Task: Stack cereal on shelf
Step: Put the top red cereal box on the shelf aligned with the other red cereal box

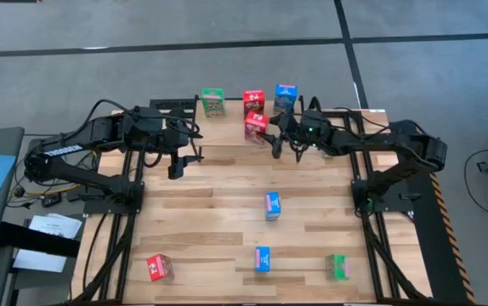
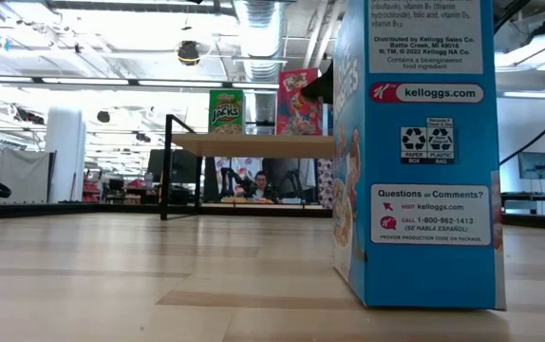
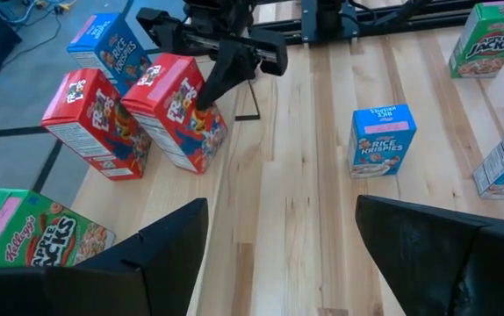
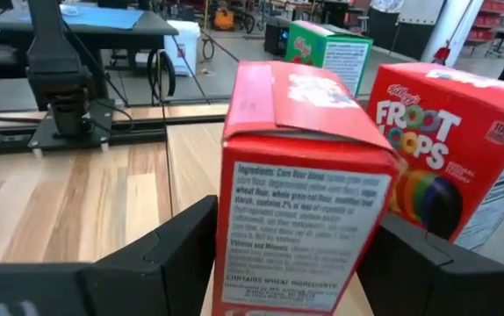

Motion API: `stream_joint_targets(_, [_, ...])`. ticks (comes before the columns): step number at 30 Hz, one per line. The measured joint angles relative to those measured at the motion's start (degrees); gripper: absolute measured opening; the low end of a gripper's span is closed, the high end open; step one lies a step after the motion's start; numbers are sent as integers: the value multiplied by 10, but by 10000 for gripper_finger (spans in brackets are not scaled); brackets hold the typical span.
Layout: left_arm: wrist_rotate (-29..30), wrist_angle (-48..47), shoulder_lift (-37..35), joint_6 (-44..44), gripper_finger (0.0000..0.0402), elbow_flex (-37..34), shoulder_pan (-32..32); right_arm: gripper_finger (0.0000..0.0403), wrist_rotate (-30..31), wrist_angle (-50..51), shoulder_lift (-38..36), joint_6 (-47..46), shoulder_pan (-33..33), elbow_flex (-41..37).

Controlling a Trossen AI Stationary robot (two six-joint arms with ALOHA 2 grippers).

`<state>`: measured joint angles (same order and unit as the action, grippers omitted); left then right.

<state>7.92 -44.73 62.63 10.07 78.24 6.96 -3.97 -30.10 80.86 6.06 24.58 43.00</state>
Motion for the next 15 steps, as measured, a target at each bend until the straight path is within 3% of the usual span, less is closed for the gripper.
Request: stream_joint_targets(15, [0,0,0,0,279,0,0,266,28,97,-60,-20,-20,0])
